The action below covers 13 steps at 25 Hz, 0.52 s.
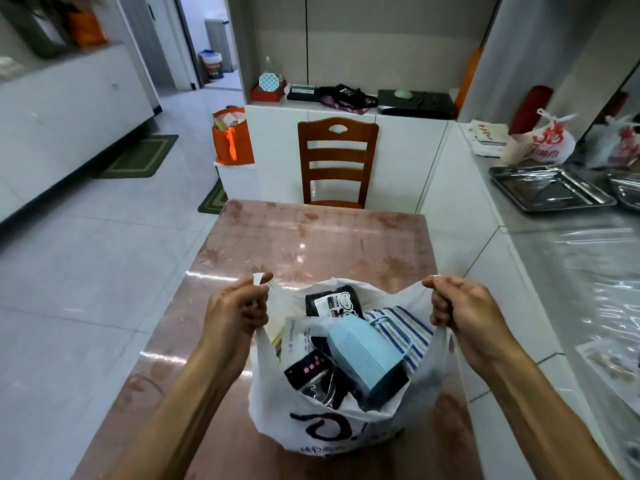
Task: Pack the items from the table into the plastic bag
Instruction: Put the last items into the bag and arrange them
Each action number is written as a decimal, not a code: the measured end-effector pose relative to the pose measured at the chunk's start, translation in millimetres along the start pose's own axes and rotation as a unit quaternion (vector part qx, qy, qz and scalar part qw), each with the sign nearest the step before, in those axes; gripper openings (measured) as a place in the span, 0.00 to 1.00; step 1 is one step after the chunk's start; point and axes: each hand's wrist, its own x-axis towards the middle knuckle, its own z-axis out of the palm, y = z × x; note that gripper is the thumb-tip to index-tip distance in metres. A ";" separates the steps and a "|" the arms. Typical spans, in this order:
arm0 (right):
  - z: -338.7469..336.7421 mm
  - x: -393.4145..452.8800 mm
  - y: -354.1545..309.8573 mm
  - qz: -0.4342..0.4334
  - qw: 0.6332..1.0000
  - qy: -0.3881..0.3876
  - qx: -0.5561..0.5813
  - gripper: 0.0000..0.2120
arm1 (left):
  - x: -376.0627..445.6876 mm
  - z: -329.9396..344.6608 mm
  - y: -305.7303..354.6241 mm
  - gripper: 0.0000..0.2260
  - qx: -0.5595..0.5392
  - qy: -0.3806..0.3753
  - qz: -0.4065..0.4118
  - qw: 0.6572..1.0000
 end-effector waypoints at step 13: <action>86.0 74.4 -53.4 0.068 0.993 0.086 -0.052 0.10 | 150.6 -3.8 80.6 0.03 0.203 -0.031 -0.054 0.977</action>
